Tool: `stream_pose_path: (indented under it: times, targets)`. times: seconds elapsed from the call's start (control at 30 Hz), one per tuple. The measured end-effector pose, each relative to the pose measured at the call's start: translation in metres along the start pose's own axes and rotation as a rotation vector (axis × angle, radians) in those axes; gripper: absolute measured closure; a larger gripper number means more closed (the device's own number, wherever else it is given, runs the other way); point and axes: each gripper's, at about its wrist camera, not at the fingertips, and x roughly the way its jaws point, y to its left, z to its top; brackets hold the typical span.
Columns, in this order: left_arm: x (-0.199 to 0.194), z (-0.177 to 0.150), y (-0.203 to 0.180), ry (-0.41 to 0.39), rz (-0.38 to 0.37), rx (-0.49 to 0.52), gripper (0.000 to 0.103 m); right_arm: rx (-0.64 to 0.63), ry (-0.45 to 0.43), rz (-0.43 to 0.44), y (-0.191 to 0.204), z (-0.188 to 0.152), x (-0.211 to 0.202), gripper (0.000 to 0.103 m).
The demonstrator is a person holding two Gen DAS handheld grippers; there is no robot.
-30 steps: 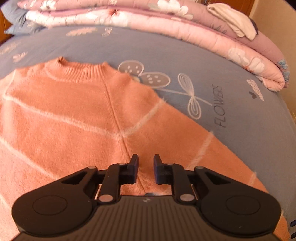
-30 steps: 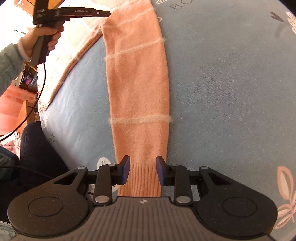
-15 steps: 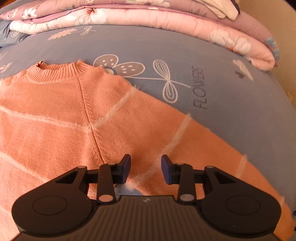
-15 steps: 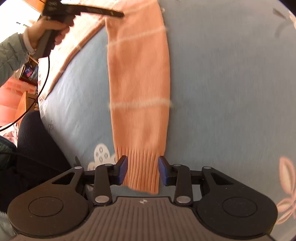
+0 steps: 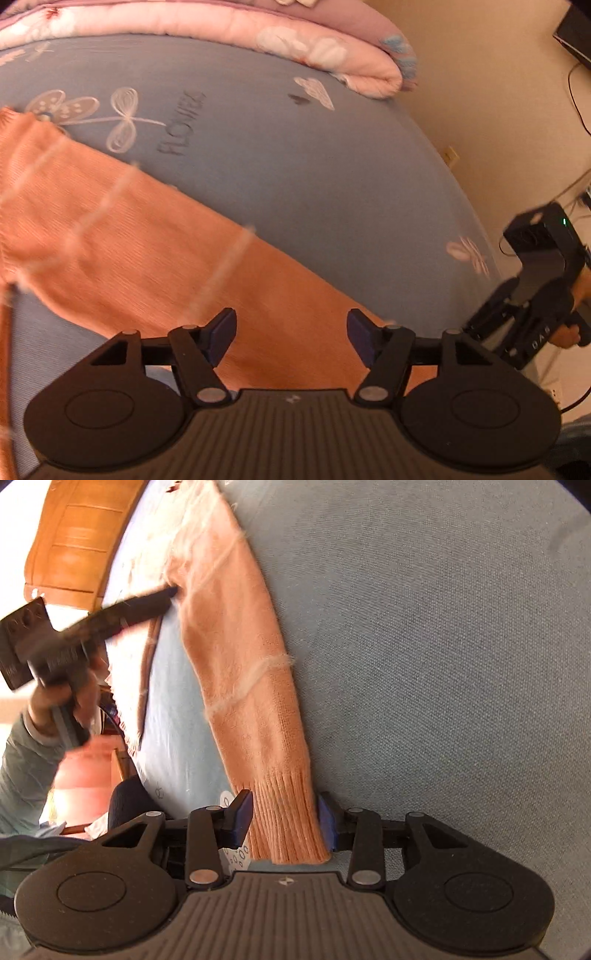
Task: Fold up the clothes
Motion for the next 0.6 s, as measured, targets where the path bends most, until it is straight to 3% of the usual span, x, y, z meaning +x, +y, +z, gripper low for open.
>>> stream_pose_path:
  times: [0.03,0.07,0.23,0.37,0.47,0.57,0.6]
  targets:
    - [0.008,-0.005,-0.007,0.025,-0.001,0.007,0.036,0.000,0.001,-0.025,0.001,0.000,-0.001,0.086]
    - [0.013,-0.009,-0.013,0.038,0.003,0.020,0.035,0.001,0.003,-0.055,0.002,0.000,-0.002,0.093]
    - [0.019,-0.012,-0.021,0.034,0.004,0.038,0.016,-0.064,0.012,-0.121,0.023,0.003,-0.018,0.093]
    - [0.027,-0.014,-0.029,0.067,-0.002,0.079,0.001,-0.153,0.067,-0.241,0.034,0.004,-0.011,0.093]
    - [0.027,-0.018,-0.038,0.075,0.030,0.112,0.001,-0.185,0.077,-0.273,0.040,0.006,-0.012,0.091]
    - [0.020,-0.018,-0.036,0.073,0.018,0.075,0.001,-0.296,0.010,-0.317,0.061,0.014,-0.031,0.087]
    - [0.017,-0.018,-0.034,0.075,0.011,0.057,0.001,-0.338,-0.043,-0.338,0.069,0.020,-0.038,0.077]
